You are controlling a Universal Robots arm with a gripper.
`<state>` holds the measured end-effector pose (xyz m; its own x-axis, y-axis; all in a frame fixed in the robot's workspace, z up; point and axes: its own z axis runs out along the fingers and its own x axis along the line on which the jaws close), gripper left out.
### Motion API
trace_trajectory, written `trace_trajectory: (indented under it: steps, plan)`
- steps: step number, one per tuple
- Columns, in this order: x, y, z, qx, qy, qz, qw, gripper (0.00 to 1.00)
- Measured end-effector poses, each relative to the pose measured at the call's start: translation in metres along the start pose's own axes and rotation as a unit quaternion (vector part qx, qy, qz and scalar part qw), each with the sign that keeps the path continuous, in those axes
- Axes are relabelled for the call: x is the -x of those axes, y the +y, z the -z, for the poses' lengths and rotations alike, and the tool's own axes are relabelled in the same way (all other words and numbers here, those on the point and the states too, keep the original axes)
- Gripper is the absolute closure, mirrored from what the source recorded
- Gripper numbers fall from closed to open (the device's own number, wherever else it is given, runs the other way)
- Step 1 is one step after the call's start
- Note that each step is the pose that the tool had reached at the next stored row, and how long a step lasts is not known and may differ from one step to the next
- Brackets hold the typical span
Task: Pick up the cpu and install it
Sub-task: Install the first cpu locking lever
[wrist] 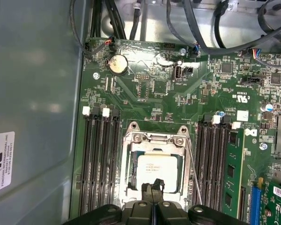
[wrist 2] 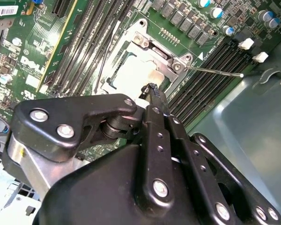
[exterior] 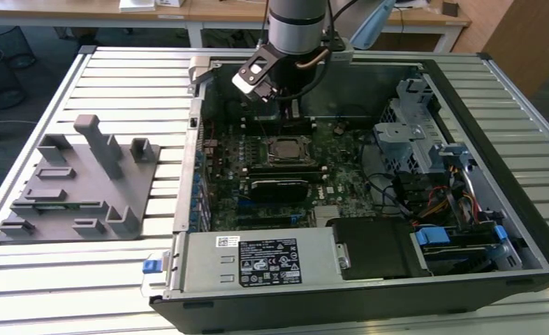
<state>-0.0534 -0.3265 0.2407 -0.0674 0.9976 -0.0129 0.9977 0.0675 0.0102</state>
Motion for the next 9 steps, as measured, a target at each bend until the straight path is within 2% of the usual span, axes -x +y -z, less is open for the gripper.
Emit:
trace_trajectory:
  steps: [9]
  plan:
    - [0.0001, 0.0001, 0.0053, 0.0000, 0.0000, 0.000, 1.0000, 0.89]
